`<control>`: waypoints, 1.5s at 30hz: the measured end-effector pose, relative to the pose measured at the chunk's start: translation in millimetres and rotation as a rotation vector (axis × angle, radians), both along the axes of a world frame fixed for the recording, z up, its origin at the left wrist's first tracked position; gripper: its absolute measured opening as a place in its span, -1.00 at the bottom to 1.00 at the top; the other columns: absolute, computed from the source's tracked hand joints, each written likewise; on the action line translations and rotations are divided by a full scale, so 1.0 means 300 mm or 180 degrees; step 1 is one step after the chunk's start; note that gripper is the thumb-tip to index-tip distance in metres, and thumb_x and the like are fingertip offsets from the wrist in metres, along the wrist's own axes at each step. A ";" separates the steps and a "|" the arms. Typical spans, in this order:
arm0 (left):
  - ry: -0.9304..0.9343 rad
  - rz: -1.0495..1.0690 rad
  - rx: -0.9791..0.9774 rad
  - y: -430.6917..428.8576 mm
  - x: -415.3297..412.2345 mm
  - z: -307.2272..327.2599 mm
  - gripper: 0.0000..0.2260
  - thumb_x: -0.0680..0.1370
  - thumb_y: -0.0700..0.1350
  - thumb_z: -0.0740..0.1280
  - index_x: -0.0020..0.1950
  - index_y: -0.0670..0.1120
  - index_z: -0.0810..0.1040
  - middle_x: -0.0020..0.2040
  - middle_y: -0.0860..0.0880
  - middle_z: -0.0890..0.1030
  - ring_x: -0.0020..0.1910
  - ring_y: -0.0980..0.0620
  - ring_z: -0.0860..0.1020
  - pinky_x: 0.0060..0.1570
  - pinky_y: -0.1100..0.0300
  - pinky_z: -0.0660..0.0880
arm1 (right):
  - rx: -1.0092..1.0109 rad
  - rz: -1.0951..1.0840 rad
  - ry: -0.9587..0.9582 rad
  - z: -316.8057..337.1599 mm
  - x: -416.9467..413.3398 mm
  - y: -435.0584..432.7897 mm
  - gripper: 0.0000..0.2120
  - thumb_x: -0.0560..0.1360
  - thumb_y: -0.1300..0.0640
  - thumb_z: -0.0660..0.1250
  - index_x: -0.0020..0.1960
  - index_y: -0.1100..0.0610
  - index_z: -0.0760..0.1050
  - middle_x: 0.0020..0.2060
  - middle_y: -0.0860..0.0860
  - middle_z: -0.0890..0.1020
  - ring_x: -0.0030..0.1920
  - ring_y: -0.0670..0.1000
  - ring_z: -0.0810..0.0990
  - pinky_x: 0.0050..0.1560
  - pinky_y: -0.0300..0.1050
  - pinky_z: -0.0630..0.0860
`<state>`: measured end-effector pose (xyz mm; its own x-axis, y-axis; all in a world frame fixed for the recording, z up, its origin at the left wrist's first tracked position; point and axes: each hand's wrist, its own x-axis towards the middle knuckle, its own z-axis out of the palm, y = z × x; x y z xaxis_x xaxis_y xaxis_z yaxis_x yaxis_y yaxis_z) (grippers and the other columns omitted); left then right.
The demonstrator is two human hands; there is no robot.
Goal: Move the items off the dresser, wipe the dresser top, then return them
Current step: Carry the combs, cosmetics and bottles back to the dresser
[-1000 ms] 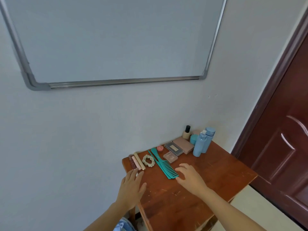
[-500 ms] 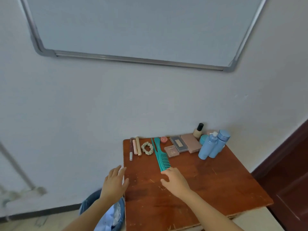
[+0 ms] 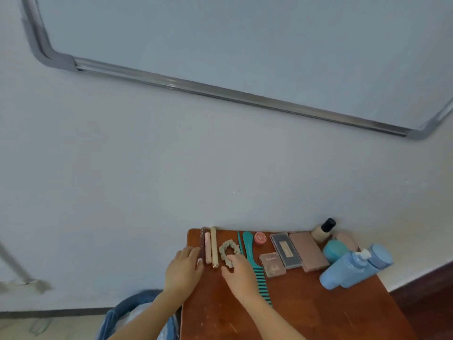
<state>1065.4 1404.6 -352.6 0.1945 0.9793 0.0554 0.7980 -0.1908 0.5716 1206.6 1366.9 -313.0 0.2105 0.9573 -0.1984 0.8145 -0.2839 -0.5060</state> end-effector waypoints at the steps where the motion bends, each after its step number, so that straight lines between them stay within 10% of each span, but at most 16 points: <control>1: 0.0000 -0.0063 0.0041 0.028 0.017 0.001 -0.75 0.44 -0.04 0.21 0.01 -0.09 0.60 -0.05 0.03 0.62 -0.15 0.01 0.59 -0.35 0.20 0.51 | 0.0000 -0.0032 0.0011 -0.009 -0.004 0.027 -0.64 0.54 0.07 0.21 0.32 0.08 0.36 0.28 -0.03 0.45 0.28 -0.05 0.41 0.26 -0.21 0.35; 5: 0.0162 0.0069 0.0047 0.100 0.067 -0.035 -0.69 0.37 0.07 0.18 -0.19 -0.09 0.62 -0.27 0.00 0.61 -0.34 -0.02 0.58 -0.59 0.24 0.42 | -0.0103 -0.0029 0.0075 -0.060 -0.026 0.081 -0.60 0.55 0.04 0.20 0.37 0.06 0.30 0.31 -0.02 0.43 0.31 -0.05 0.38 0.29 -0.21 0.32; 12: 0.0013 0.0627 -0.0579 0.156 0.107 -0.034 -0.63 0.52 0.06 0.23 0.29 -0.05 0.40 0.21 -0.05 0.43 0.18 -0.04 0.40 -0.06 0.13 0.42 | -0.0045 0.0209 -0.0440 -0.098 -0.021 0.120 -0.58 0.51 0.00 0.23 0.35 0.01 0.31 0.23 -0.05 0.45 0.26 -0.04 0.36 0.26 -0.15 0.34; 45: -0.0443 0.1015 -0.0663 -0.071 0.037 -0.037 -0.61 0.51 -0.07 0.24 0.34 -0.03 0.38 0.02 -0.06 0.44 -0.05 0.00 0.48 -0.09 0.19 0.48 | 0.0363 0.0499 -0.0417 -0.079 0.054 0.039 -0.62 0.51 0.15 0.27 0.31 0.03 0.34 0.22 -0.04 0.47 0.19 -0.05 0.44 0.10 -0.23 0.49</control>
<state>1076.4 1383.3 -363.8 -0.1164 0.9824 -0.1464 0.7106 0.1853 0.6787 1222.9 1378.6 -336.7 0.0743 0.9949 -0.0678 0.9050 -0.0958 -0.4146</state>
